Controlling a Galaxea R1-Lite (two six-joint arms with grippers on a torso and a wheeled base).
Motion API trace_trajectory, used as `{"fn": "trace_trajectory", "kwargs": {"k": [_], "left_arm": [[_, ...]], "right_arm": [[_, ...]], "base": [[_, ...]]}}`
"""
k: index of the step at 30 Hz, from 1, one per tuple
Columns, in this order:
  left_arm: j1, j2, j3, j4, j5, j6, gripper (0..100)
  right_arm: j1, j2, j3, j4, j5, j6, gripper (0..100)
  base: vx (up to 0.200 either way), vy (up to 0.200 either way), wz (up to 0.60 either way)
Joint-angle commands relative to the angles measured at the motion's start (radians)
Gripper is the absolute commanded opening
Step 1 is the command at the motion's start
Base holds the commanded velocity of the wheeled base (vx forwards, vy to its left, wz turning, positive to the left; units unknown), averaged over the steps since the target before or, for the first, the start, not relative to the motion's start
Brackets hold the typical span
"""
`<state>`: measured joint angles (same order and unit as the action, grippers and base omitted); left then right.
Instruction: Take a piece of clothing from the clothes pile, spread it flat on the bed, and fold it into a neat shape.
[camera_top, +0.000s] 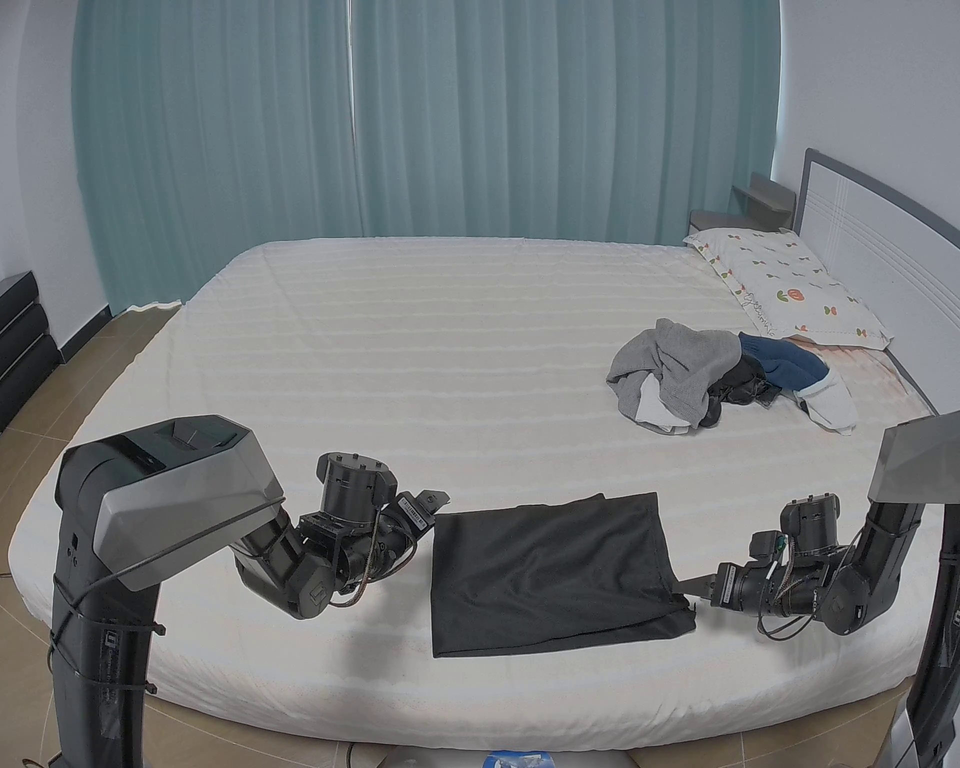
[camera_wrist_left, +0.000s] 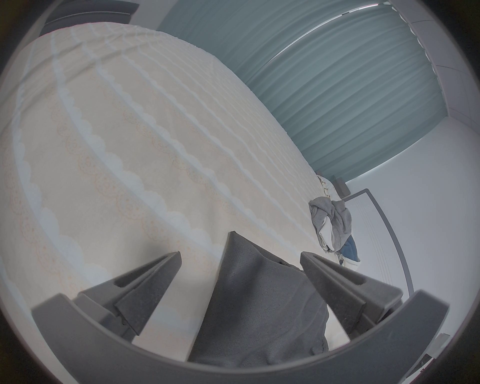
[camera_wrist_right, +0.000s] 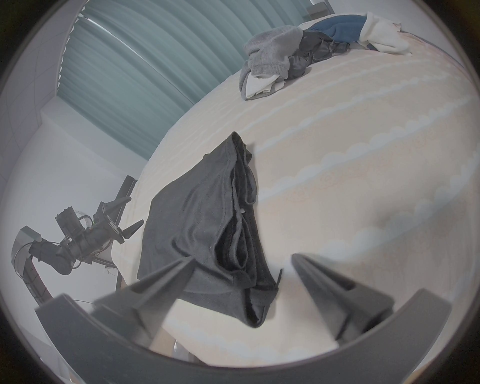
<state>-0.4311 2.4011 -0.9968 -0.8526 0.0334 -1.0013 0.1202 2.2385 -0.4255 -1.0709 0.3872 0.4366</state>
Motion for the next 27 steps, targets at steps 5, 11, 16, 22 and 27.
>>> {"fn": "trace_trajectory", "kwargs": {"k": [5, 11, 16, 22, 27], "left_arm": [[0.0, 0.0, -0.002, 0.0, 0.0, 0.0, 100], [0.0, 0.001, -0.003, 0.0, 0.0, 0.0, 100], [0.0, 0.001, -0.003, 0.0, 0.0, 0.0, 100], [0.0, 0.001, -0.003, 0.0, 0.0, 0.0, 100], [0.0, 0.001, -0.003, 0.0, 0.0, 0.0, 100]], "right_arm": [[0.01, 0.066, -0.055, -0.004, 0.001, 0.007, 100], [0.032, 0.061, -0.078, -0.004, 0.001, 0.011, 100], [0.052, 0.075, -0.087, 0.0, -0.011, 0.014, 0], [0.055, 0.062, -0.075, -0.004, -0.018, 0.014, 0], [0.05, 0.03, -0.035, -0.006, -0.028, 0.013, 0]], "base": [[0.0, 0.0, 0.0], [0.0, 0.0, 0.0], [0.0, 0.0, 0.0], [0.0, 0.0, 0.0], [0.0, 0.0, 0.0]]}}
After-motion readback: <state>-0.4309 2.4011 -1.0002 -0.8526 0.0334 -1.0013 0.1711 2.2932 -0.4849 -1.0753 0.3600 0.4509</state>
